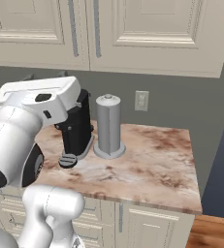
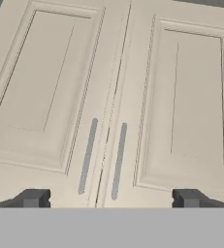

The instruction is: Open the cabinet, pick the kettle from the cabinet, and place it in the sink.

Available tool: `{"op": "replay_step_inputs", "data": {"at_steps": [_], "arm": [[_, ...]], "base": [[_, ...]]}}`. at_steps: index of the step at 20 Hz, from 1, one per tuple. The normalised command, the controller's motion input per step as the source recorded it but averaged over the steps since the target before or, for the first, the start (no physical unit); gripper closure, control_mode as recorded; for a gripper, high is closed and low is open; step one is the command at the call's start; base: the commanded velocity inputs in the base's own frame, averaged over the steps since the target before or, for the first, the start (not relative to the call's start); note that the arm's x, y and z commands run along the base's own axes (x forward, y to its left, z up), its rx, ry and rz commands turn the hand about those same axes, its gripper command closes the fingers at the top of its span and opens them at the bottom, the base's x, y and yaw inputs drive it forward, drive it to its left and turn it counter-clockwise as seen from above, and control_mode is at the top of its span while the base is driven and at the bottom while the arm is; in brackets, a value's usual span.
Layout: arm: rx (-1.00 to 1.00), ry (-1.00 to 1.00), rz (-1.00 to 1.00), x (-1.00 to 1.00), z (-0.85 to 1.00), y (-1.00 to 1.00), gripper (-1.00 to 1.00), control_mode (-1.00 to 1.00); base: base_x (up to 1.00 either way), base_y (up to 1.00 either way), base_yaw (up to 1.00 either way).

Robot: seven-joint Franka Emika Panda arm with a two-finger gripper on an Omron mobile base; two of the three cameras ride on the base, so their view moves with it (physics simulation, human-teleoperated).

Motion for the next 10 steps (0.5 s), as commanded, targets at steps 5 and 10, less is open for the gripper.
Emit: {"op": "replay_step_inputs", "data": {"at_steps": [5,10], "arm": [[0.13,-0.03,0.0,0.11,0.07,0.0,-1.0,-1.0],[0.17,0.0,0.03,0.16,0.05,0.0,-1.0,-1.0]], "base": [[0.0,0.0,0.0],[0.0,0.0,0.0]]}}
